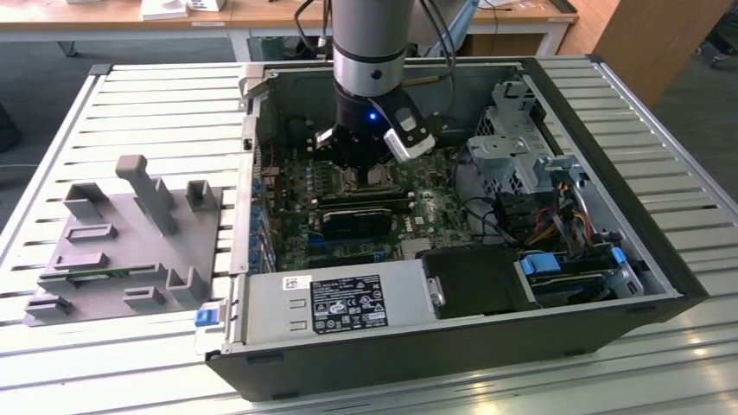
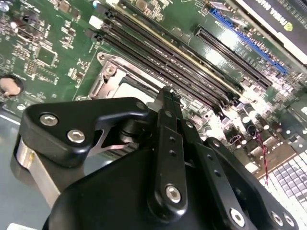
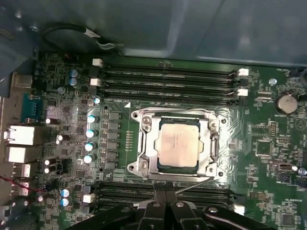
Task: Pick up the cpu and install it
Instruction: 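Install the second cpu locking lever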
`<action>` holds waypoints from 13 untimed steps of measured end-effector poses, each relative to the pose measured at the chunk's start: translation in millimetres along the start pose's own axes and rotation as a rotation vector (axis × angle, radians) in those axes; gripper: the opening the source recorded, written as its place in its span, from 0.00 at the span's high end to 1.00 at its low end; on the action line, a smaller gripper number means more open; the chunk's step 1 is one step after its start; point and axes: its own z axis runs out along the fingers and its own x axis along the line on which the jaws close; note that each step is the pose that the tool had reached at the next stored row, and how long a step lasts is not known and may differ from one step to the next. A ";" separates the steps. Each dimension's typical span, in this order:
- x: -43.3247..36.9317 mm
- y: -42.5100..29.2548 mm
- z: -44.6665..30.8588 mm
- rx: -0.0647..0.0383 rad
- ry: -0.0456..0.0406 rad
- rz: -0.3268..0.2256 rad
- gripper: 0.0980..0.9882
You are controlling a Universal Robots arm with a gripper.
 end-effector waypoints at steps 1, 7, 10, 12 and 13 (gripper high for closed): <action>0.0 -0.1 1.7 0.000 0.0024 0.000 0.99; 0.1 -1.1 12.5 -0.001 0.0159 0.001 0.99; 0.2 -2.7 14.1 -0.001 0.0180 0.001 0.99; 0.4 -6.6 14.1 -0.003 0.0185 0.001 0.99; 0.5 -8.5 14.2 -0.005 0.0185 0.001 0.99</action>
